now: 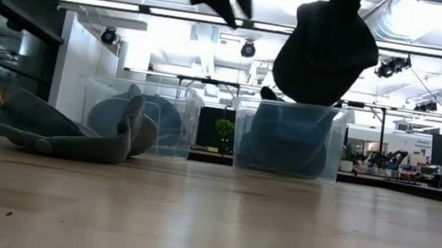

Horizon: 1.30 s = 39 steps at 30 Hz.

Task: Pick & Place hat
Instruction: Put the black cap into the right transparent bin

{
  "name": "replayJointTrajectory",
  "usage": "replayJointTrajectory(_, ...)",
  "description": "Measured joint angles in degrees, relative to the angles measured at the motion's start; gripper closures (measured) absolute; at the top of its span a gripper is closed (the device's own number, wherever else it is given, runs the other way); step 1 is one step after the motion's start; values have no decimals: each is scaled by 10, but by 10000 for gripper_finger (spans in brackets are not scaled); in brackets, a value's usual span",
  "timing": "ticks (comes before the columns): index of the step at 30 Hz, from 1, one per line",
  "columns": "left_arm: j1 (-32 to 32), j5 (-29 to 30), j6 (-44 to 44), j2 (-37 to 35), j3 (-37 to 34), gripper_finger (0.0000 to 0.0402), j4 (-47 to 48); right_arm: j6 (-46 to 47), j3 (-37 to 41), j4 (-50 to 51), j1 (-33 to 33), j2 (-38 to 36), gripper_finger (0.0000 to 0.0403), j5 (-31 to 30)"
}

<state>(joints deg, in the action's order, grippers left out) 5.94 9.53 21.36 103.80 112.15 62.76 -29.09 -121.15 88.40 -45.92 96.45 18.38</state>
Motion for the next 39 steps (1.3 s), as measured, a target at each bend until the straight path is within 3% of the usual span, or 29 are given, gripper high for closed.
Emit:
replayJointTrajectory(13,0,1,-5,15,-2,198,-2,-16,2,-42,-10,24,403,17)
replayJointTrajectory(28,0,-2,-16,13,-1,198,-1,-18,2,-52,-10,102,403,32)
replayJointTrajectory(39,0,-16,-17,13,-1,198,-1,-14,2,-66,-14,145,403,14)
